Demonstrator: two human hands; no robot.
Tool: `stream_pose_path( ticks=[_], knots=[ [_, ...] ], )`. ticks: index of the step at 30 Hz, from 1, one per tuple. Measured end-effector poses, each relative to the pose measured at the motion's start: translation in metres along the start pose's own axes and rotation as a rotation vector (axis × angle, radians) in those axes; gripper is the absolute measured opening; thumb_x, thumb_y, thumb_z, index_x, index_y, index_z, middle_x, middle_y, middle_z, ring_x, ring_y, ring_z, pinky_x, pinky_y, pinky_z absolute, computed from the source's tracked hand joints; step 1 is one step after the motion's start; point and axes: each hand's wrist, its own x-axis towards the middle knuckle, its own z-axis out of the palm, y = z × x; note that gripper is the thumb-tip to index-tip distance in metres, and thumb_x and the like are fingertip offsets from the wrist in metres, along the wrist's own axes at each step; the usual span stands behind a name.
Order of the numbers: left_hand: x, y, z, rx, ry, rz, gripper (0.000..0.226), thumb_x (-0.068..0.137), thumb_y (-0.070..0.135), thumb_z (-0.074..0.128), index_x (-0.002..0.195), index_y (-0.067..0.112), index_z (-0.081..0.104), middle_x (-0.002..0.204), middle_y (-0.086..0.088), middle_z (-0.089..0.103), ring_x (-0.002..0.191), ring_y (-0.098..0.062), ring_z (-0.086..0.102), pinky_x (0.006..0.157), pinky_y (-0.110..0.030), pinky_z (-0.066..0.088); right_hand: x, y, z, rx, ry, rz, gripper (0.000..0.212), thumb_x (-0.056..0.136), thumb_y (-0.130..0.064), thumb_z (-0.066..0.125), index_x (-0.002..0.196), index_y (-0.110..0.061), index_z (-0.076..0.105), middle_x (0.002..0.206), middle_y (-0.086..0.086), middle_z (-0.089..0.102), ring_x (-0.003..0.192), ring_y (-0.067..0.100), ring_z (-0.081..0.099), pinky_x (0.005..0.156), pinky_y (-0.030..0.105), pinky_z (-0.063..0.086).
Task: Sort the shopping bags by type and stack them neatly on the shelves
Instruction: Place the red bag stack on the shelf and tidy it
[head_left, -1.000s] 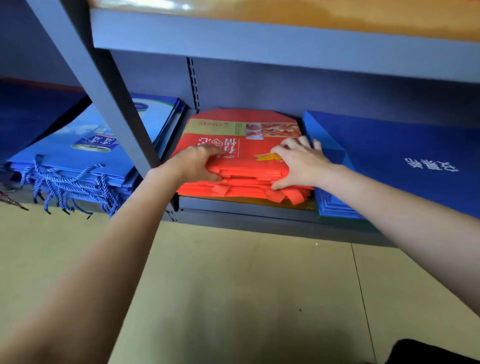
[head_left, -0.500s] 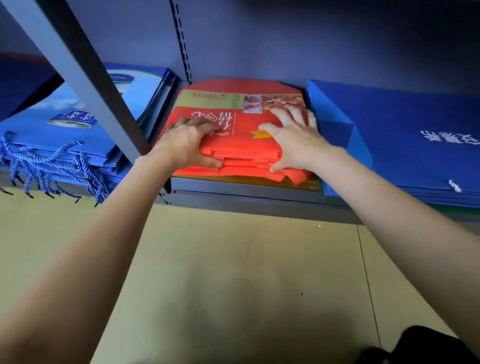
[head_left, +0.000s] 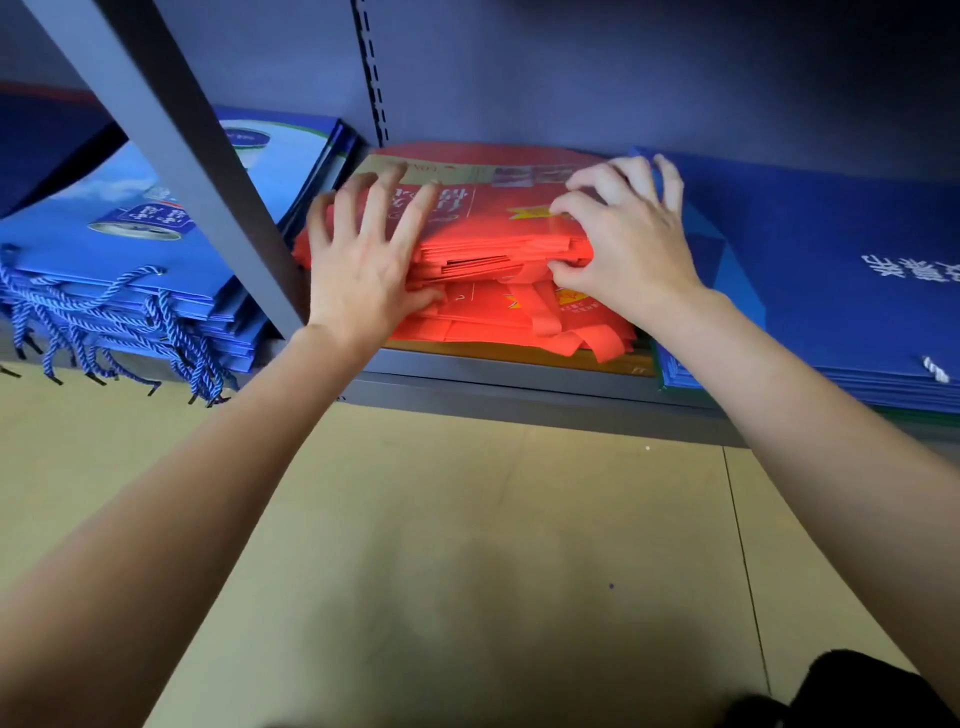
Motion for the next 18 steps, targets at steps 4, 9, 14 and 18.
stream_pose_path(
  ticks=[4, 9, 14, 18],
  knots=[
    [0.005, 0.005, -0.009, -0.065, 0.077, -0.166, 0.100, 0.064, 0.045, 0.078, 0.146, 0.026, 0.025, 0.153, -0.013, 0.021, 0.135, -0.039, 0.027, 0.107, -0.055, 0.021, 0.006, 0.001, -0.004, -0.035, 0.093, 0.028, 0.040, 0.076, -0.037, 0.064, 0.110, -0.015, 0.063, 0.119, 0.000, 0.056, 0.123, 0.029, 0.040, 0.112, 0.050, 0.008],
    [-0.001, 0.005, -0.005, -0.071, 0.020, -0.248, 0.111, 0.059, 0.043, 0.082, 0.147, 0.027, 0.017, 0.154, -0.020, 0.013, 0.140, -0.039, 0.020, 0.111, -0.055, 0.013, 0.015, 0.000, -0.013, -0.026, 0.079, 0.059, 0.041, 0.076, -0.038, 0.064, 0.111, -0.018, 0.061, 0.120, -0.001, 0.054, 0.123, 0.029, 0.038, 0.110, 0.050, 0.013],
    [-0.022, -0.002, 0.015, -0.023, -0.029, -0.103, 0.078, 0.067, 0.041, 0.074, 0.129, 0.018, 0.032, 0.125, -0.024, 0.050, 0.105, -0.044, 0.051, 0.097, -0.058, 0.035, -0.009, -0.002, 0.004, 0.065, -0.350, 0.057, 0.069, 0.072, -0.050, 0.069, 0.131, -0.027, 0.044, 0.135, 0.001, 0.038, 0.129, 0.027, 0.025, 0.112, 0.056, 0.008],
    [-0.012, -0.013, 0.007, -0.066, -0.020, 0.010, 0.063, 0.069, 0.022, 0.077, 0.124, 0.013, 0.048, 0.113, -0.019, 0.055, 0.100, -0.040, 0.052, 0.091, -0.054, 0.038, -0.014, -0.006, 0.004, 0.014, -0.252, 0.046, 0.067, 0.073, -0.047, 0.068, 0.131, -0.020, 0.047, 0.140, 0.004, 0.034, 0.132, 0.029, 0.023, 0.112, 0.054, 0.008]
  ],
)
